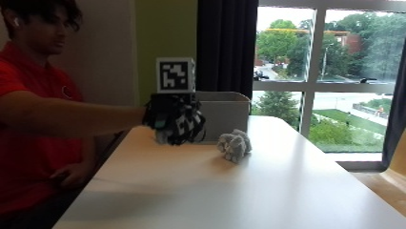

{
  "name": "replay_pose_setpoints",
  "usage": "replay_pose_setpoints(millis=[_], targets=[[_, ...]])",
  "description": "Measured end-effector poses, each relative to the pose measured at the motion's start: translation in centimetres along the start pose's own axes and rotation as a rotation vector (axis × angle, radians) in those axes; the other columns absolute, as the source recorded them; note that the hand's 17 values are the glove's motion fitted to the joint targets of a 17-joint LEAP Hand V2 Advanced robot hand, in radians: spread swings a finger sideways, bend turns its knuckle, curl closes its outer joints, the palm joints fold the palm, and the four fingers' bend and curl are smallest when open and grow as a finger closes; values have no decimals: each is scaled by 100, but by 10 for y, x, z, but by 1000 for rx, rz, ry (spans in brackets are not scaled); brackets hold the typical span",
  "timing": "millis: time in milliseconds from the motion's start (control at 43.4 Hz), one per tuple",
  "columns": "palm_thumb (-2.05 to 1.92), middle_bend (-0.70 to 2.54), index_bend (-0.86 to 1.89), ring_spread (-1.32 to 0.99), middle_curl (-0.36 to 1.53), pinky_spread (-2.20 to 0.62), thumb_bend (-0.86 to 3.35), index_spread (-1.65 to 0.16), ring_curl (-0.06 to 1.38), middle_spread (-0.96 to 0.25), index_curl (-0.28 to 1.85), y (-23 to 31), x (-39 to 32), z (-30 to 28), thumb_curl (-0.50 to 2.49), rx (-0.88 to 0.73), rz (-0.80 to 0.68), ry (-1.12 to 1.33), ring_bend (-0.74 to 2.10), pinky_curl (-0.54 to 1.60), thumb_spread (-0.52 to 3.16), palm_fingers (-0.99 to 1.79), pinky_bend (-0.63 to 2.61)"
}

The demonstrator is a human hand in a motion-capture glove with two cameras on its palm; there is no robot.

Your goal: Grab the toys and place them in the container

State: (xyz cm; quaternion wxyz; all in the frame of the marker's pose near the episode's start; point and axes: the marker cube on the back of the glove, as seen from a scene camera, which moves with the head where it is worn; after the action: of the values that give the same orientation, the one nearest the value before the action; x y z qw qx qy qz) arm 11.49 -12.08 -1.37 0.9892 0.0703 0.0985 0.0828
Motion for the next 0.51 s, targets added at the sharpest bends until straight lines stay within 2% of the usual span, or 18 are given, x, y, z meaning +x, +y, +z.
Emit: replay_pose_setpoints(millis=[254, 507], targets=[[62, 89, 43, -39, 69, -41, 9, -60, 50, -32, 92, -24, -72, -105, 104, 62, -107, -7, 125, 41, 42, 114, 104], [61, 87, 39, -39, 70, -42, 7, -62, 49, -31, 102, -34, -168, -156, 110, 121, -320, -107, 125, 41, 36, 113, 104]])
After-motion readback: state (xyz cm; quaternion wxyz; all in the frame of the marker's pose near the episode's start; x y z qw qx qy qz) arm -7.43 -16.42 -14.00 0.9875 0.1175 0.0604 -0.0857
